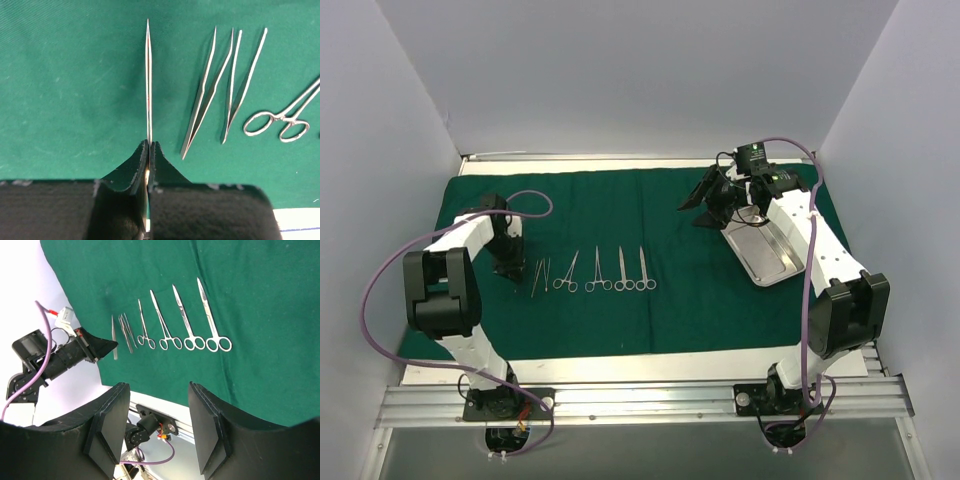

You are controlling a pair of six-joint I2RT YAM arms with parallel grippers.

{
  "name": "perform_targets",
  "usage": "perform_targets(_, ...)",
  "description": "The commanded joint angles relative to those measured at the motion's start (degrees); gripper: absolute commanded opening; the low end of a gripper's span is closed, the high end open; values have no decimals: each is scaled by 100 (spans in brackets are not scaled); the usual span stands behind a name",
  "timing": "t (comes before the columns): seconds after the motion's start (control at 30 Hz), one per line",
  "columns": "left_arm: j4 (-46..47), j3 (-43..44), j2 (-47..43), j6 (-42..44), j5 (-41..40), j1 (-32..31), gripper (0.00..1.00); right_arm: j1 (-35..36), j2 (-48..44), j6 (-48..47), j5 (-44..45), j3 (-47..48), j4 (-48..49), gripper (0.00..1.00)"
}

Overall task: Open and lay out the surgical kit
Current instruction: Place the medical item in the surgical kit, then reset both arms

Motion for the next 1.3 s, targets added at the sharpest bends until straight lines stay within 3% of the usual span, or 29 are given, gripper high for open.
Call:
perform_targets(0.0, -14, 268, 204, 73, 142, 14, 3, -35, -148, -10, -57, 112, 8, 50)
perform_targets(0.2, 13, 286, 274, 73, 212, 14, 7, -35, -130, -10, -48, 104, -18, 50)
perform_targets(0.23, -31, 303, 301, 73, 203, 14, 9, -35, -130, -1, -48, 104, -10, 50)
perform_targets(0.27, -40, 312, 353, 73, 203, 14, 18, -35, -122, -1, -48, 113, -1, 50)
perform_targets(0.5, -75, 347, 389, 73, 107, 5, 39, -44, -95, -72, -13, 192, -45, 51)
perform_targets(0.73, -162, 303, 99, 73, 45, 14, 42, -114, 19, -177, -13, 411, -141, 51)
perform_targets(0.93, -479, 619, -998, -234, 413, 14, 51, -167, 54, -930, 57, 307, -387, 52)
perform_targets(1.0, -384, 672, -1455, -514, 851, 5, 61, -158, -120, -1187, 171, 70, -301, 57)
perform_targets(1.03, -313, 646, -1587, -629, 1010, 5, 99, -158, -226, -1266, 276, -297, -213, 65)
perform_targets(1.07, -217, 603, -1824, -847, 1177, -3, 94, -149, -358, -1380, 329, -509, -81, 99)
perform_targets(1.27, 1408, -240, -2766, -1963, 2355, -38, 94, 52, -1430, -1653, 1085, -1906, 982, 100)
